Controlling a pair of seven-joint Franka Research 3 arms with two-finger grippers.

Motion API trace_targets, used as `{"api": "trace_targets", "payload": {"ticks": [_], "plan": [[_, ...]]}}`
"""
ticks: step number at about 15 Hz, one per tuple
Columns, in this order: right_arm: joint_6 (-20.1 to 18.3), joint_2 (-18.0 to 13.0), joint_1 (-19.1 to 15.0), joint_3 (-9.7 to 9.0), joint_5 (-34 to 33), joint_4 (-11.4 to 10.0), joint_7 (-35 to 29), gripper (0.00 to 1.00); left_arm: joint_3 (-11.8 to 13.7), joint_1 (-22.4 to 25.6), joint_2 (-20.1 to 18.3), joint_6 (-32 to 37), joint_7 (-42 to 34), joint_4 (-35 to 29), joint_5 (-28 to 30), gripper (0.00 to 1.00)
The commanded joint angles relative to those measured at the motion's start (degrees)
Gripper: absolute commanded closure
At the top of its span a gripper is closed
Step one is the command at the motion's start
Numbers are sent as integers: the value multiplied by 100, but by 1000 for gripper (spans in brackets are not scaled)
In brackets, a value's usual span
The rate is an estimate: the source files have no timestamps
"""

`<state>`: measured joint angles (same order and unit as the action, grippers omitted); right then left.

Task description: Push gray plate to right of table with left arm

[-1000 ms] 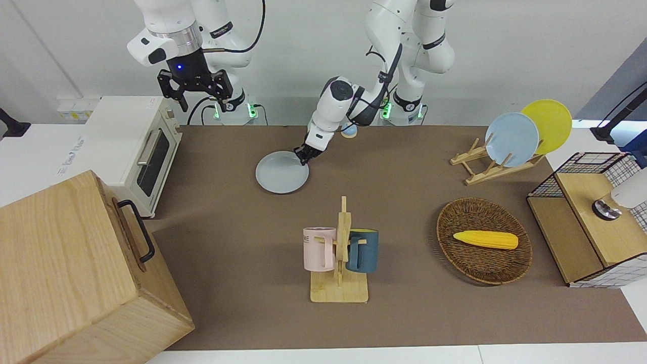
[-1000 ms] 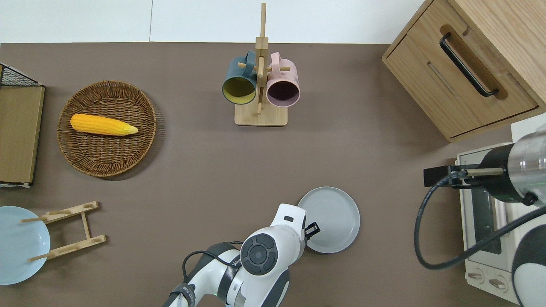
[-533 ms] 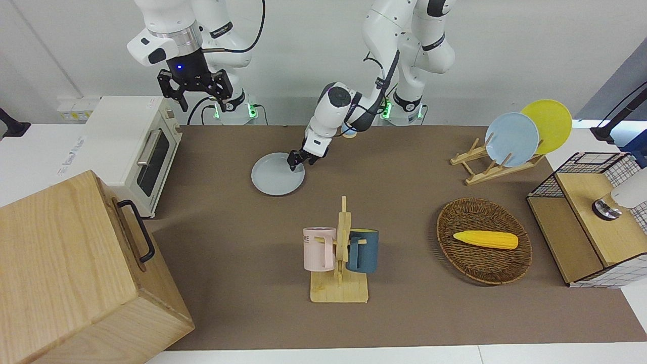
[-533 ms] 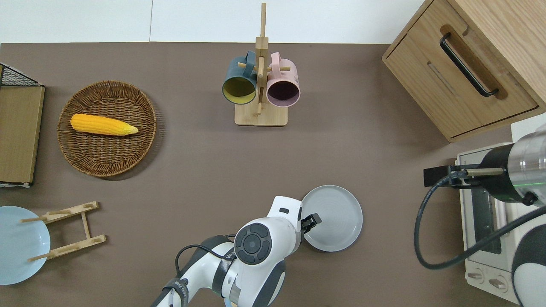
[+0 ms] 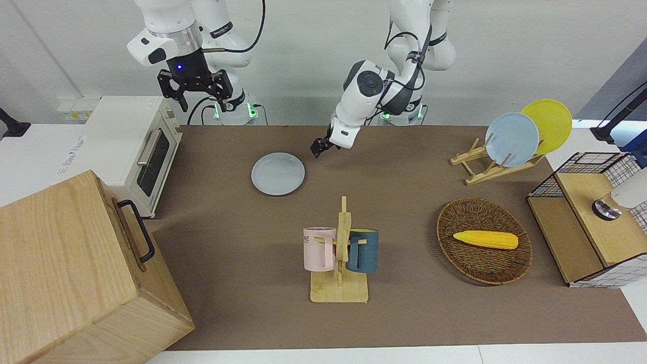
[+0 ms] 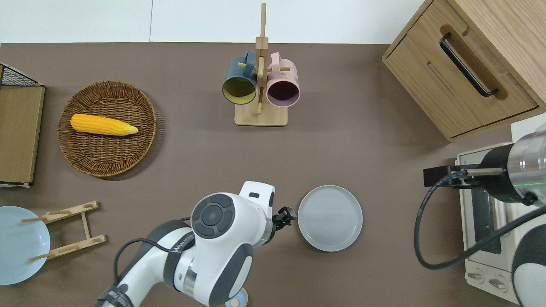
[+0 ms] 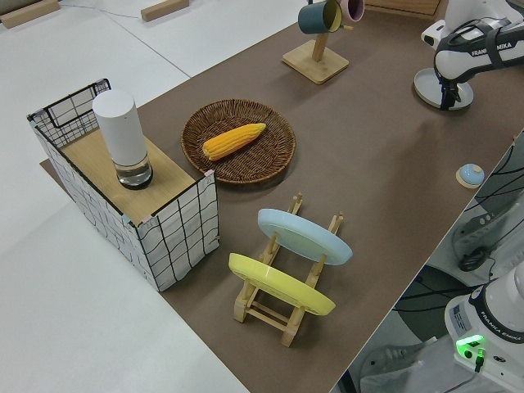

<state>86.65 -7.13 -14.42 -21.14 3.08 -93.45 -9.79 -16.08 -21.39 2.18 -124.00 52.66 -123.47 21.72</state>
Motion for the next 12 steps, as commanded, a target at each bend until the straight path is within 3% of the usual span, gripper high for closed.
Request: {"api": "trace_targets", "payload": {"ticks": [1,4,6,10,12], "plan": [[1,-157,-140,-83,123,-156,-59,5,665,214,-16,1375,-895,753,-485,9],[1,-157,-140,-83,123,-156,-59,5,1333,232,-16,1843,-1923,1026,-590,9],[1,-157,-140,-83,123,-156,-59,5,1650,276,-16,2063,-2644,1184,-765,9],[1,-157,-140,-83,123,-156,-67,5,1932,469,-68,2441,-3499,1466,-1222,9],[1,-157,-140,-83,123,-156,-67,5,1907,583,-182,2494,-3736,1484,-1442,9]]}}
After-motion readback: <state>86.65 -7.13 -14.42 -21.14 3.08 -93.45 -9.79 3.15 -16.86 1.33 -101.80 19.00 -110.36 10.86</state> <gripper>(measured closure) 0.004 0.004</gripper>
